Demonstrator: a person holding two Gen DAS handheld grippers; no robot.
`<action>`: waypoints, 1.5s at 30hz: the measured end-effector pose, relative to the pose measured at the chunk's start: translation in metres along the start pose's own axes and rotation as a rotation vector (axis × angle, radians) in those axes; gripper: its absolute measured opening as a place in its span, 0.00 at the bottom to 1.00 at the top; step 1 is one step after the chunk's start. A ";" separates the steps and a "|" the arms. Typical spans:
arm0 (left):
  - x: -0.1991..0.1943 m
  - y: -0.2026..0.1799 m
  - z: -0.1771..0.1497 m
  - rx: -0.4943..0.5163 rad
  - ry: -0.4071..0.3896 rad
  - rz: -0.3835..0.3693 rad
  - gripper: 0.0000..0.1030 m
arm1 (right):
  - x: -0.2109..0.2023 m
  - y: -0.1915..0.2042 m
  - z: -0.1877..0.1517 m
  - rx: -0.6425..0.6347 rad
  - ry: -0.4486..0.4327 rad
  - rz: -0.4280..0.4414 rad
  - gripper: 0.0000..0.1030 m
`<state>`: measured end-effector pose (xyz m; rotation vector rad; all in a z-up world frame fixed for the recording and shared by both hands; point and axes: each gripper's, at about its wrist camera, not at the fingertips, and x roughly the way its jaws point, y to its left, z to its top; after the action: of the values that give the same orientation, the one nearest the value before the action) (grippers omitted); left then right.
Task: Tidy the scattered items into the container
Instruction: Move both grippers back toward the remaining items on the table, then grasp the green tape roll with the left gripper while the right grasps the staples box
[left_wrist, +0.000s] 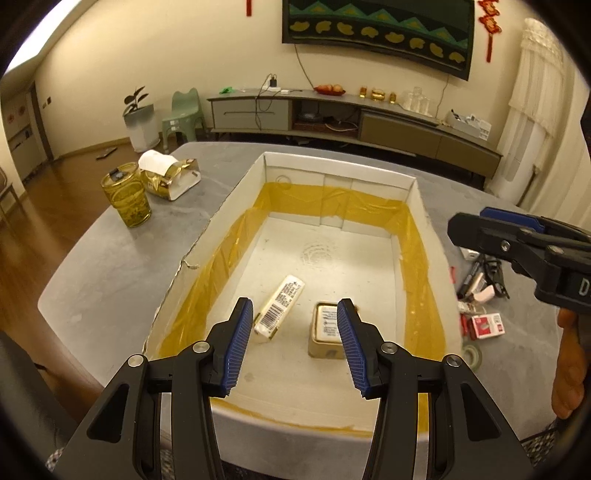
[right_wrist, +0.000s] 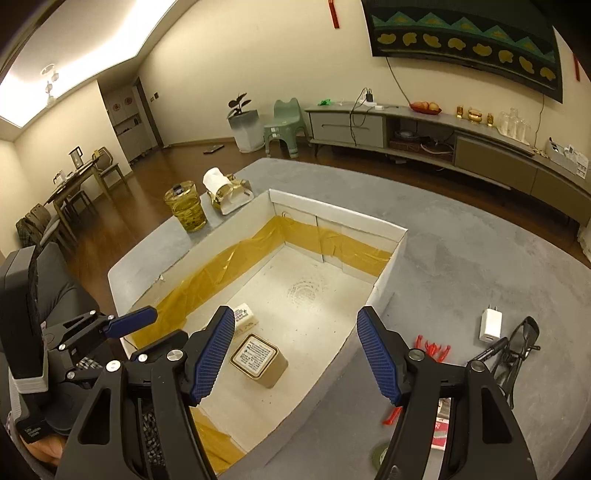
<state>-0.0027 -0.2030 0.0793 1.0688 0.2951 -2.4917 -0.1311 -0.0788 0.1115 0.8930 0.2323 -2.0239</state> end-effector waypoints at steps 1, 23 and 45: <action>-0.006 -0.002 -0.002 0.005 -0.007 -0.006 0.49 | -0.007 0.000 -0.001 -0.001 -0.020 -0.004 0.68; -0.028 -0.152 -0.040 0.246 0.029 -0.227 0.49 | -0.093 -0.077 -0.083 0.041 -0.108 -0.103 0.68; 0.093 -0.214 -0.075 0.280 0.272 -0.316 0.49 | -0.001 -0.166 -0.145 0.198 0.220 -0.195 0.68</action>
<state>-0.1083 -0.0126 -0.0328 1.5902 0.2089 -2.7196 -0.1888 0.0878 -0.0201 1.2617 0.2516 -2.1541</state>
